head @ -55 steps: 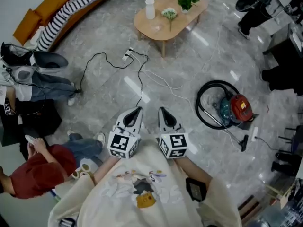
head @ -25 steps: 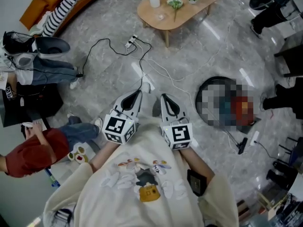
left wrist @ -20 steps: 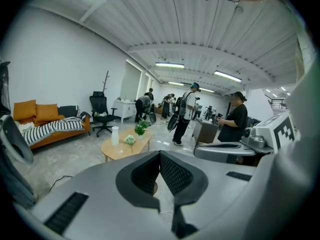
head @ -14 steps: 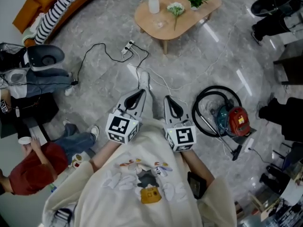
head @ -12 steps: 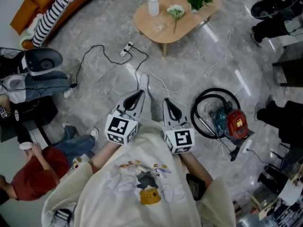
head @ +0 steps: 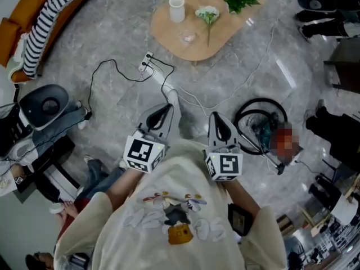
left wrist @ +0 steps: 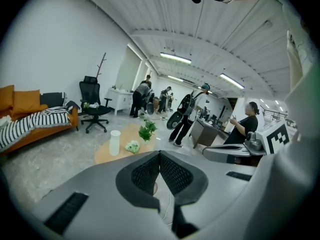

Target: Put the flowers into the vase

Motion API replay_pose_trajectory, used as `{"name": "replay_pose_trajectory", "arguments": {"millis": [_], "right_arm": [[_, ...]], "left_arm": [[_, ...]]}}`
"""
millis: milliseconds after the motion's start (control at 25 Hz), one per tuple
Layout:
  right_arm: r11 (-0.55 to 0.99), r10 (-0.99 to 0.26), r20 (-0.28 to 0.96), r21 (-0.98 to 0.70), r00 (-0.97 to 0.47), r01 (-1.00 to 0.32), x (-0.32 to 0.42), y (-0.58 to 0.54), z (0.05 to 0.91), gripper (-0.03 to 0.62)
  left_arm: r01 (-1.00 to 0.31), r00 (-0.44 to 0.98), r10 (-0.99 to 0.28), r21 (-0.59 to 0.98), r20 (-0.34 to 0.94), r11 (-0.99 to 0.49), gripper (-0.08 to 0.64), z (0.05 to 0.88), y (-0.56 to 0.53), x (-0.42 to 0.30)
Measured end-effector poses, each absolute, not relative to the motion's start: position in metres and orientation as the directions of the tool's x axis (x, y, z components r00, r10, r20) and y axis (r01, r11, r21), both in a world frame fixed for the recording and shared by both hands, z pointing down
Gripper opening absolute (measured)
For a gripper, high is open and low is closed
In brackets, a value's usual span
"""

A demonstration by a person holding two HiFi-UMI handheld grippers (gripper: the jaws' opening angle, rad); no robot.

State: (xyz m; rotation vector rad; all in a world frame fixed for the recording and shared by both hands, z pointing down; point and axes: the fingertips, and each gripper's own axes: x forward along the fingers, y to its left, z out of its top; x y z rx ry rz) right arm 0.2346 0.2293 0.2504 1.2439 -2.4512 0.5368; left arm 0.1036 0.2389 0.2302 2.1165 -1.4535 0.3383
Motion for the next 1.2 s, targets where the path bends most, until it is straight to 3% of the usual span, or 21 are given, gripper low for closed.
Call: {"name": "replay_pose_trajectory", "arguments": {"millis": [400,800,1200], "right_arm": [[0.514,-0.72,0.435,-0.188,-0.54,-0.837,0.206,0.147,0.246,0.005],[0.638,-0.619,0.418,-0.225,-0.665,-0.736,0.201,0.033,0.262,0.005],[0.669,-0.541,0.471,-0.262,-0.697,-0.696,0.194,0.018,0.282,0.005]], "left_arm": [[-0.912,0.403,-0.765,0.293,0.502,-0.288,0.008,0.245,0.161,0.076],[-0.941,0.319,-0.803,0.266,0.503,-0.207,0.009,0.232,0.065,0.092],[-0.953,0.283,-0.818,0.245,0.501,-0.179,0.009,0.238,0.023,0.092]]}}
